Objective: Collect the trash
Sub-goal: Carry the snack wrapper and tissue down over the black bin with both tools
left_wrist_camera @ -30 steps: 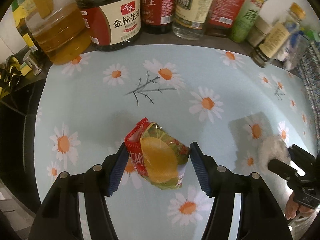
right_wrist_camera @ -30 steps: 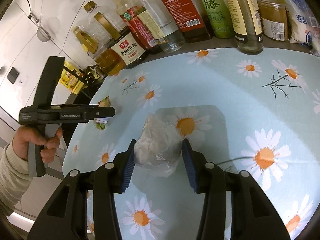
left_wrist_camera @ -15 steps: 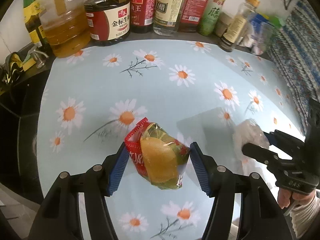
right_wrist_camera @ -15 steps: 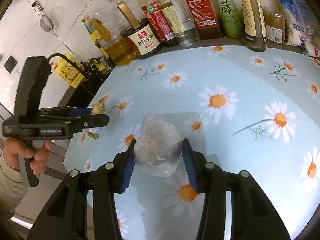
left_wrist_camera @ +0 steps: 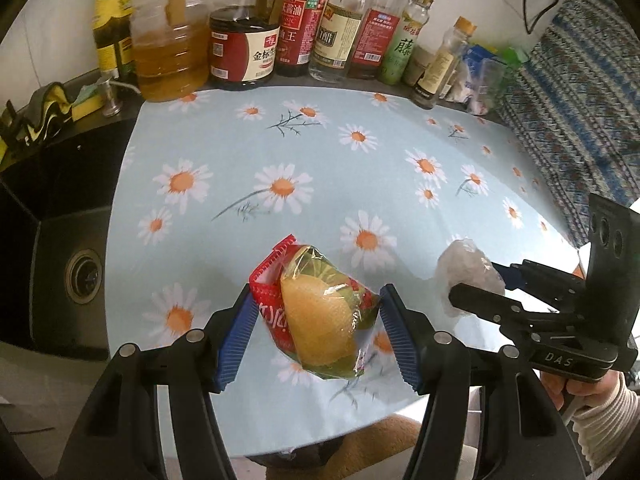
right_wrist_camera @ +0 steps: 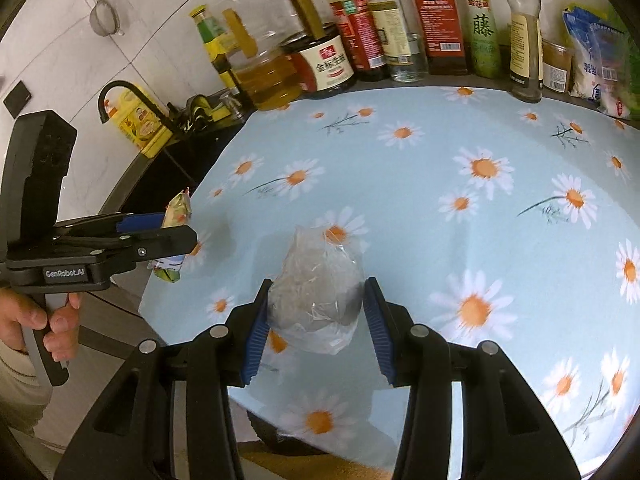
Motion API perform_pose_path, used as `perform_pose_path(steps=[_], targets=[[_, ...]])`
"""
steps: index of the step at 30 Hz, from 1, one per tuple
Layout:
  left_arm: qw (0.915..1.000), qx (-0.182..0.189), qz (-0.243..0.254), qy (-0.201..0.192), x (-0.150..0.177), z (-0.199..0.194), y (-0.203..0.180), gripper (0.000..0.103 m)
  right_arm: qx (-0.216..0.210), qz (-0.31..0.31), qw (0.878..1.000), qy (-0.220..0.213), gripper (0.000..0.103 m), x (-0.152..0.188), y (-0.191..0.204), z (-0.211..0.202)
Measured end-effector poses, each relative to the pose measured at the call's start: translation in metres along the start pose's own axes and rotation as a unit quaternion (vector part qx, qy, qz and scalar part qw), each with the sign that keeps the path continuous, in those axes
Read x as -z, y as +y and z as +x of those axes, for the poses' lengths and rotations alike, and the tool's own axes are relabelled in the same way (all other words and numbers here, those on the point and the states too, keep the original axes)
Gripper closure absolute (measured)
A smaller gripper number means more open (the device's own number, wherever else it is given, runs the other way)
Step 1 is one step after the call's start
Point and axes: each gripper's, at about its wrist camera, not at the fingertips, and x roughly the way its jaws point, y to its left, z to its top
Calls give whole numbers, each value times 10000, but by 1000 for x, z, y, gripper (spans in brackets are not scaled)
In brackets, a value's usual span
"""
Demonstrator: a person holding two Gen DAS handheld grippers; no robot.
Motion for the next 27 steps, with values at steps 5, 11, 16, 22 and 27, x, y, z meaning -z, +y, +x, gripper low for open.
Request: perform_pose_path(steps=[5,11,16,22,27], targets=[[9998,158,13,-73,26,-17,8,43,90,1,9999,-78,57,15,29,-9],[9994,320,42,-139,55,-35,17,43,178,35,9997,-168,57,33,61,-19],[9988,434,91,-191,80,-50,24,43,240,25,9995,-188,57,53,87,-23],[9982,584,72,-123,111,-56,35,43,317,68,9995,-63,57,85,111,-18],[9974,699,87,163,135,-44,41,43,383,283,9988,135,57,113,119,-4]])
